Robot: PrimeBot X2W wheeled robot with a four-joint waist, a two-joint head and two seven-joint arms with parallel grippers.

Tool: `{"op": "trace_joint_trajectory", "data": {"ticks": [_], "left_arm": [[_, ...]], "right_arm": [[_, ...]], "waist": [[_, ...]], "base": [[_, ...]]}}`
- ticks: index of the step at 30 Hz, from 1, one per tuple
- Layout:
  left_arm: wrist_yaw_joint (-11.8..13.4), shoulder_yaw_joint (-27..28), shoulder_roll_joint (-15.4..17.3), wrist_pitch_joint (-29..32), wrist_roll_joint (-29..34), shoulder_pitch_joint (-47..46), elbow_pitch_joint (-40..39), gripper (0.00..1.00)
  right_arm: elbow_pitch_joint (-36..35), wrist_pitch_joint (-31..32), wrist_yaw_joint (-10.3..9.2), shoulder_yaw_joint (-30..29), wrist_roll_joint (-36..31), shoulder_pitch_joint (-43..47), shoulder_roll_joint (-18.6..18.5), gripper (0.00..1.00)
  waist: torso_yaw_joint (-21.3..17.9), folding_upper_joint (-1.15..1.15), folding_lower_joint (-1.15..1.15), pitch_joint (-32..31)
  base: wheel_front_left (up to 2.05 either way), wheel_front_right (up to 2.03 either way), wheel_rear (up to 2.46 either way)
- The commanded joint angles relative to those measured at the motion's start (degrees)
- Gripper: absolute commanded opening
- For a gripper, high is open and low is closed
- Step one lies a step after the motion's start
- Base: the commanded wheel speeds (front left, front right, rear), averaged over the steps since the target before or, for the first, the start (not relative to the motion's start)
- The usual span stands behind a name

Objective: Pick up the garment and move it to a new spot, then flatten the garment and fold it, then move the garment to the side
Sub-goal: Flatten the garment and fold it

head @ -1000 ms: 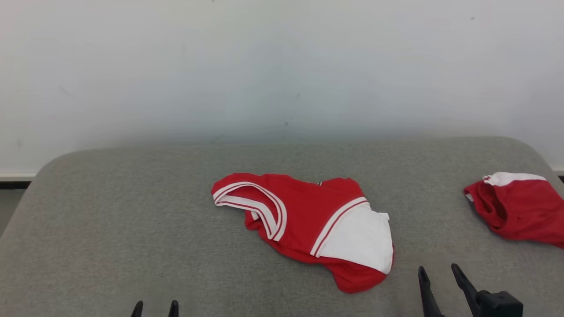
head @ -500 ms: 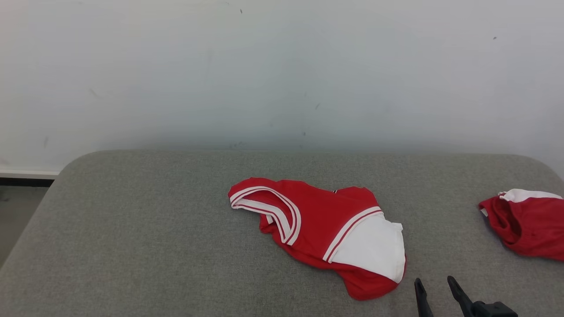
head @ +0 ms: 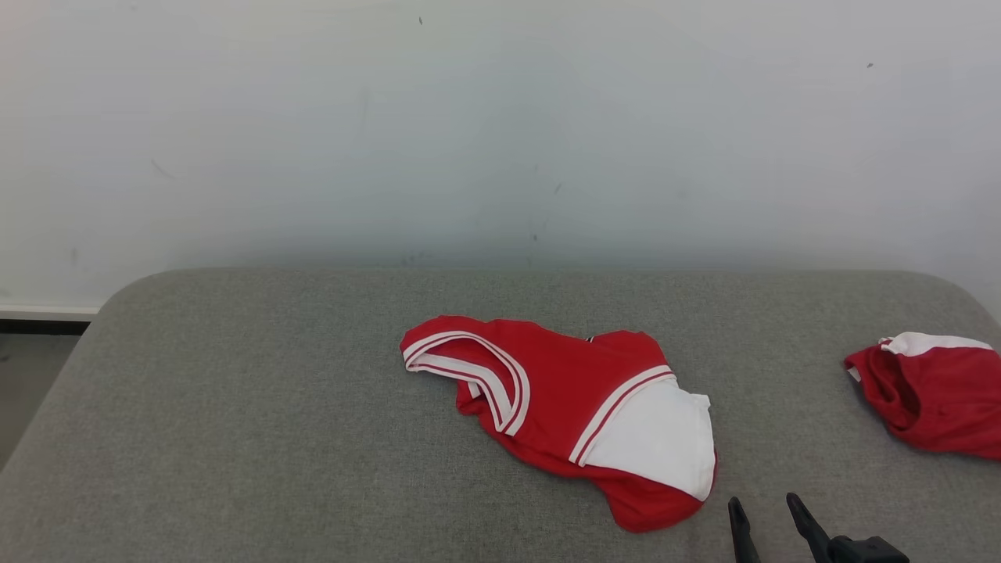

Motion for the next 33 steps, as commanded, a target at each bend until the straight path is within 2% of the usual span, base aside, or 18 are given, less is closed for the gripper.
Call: {"op": "trace_joint_trajectory", "data": {"ticks": [1, 11, 16, 21, 23, 27, 33], "left_arm": [[-0.16, 0.11, -0.03, -0.23, 0.72, 0.63, 0.07, 1.00], [-1.69, -0.70, -0.91, -0.23, 0.73, -1.89, 2.27, 1.00], [-3.39, -3.61, -1.30, 0.96, 0.40, -6.48, 7.27, 1.00], [-4.79, -8.47, -1.95, 5.40, 0.27, -13.72, 14.52, 1.00], [-4.83, -11.01, -2.24, 8.70, 0.65, -18.66, 19.38, 1.00], [-4.99, -13.60, -2.55, 13.28, -0.04, -25.68, 24.97, 1.00], [-3.17, -15.06, -2.57, 16.42, 1.44, -34.06, 30.87, 1.00]], "right_arm": [[0.04, 0.10, -0.02, 0.17, -0.33, 0.14, 0.10, 1.00], [-0.38, 0.87, -0.02, 0.50, -1.25, 0.00, 0.18, 1.00], [-0.96, 1.45, -0.02, 1.50, -1.50, -1.03, 0.06, 1.00], [-1.02, 2.06, -0.02, 4.27, -0.95, -2.12, 0.11, 1.00], [-1.08, 2.45, -0.02, 6.38, -0.69, -2.99, -0.15, 1.00], [-1.16, 2.78, -0.02, 8.13, -0.24, -3.79, -0.88, 1.00], [-0.74, 2.66, -0.02, 9.60, 0.23, -4.08, -1.08, 1.00]], "waist": [[-0.07, 0.00, 0.00, 0.07], [-1.01, 0.00, 0.00, 0.36], [-3.99, 0.00, 0.00, 0.97], [-9.57, 0.00, 0.00, 2.37], [-13.91, 0.00, 0.00, 3.63], [-19.36, 0.00, 0.00, 5.76], [-25.74, 0.00, 0.00, 8.28]], "base": [[0.00, 0.00, 0.00], [0.00, 0.00, 0.00], [0.00, 0.00, 0.00], [0.00, 0.00, 0.00], [0.00, 0.00, 0.00], [0.00, 0.00, 0.00], [0.00, 0.00, 0.00]]}}
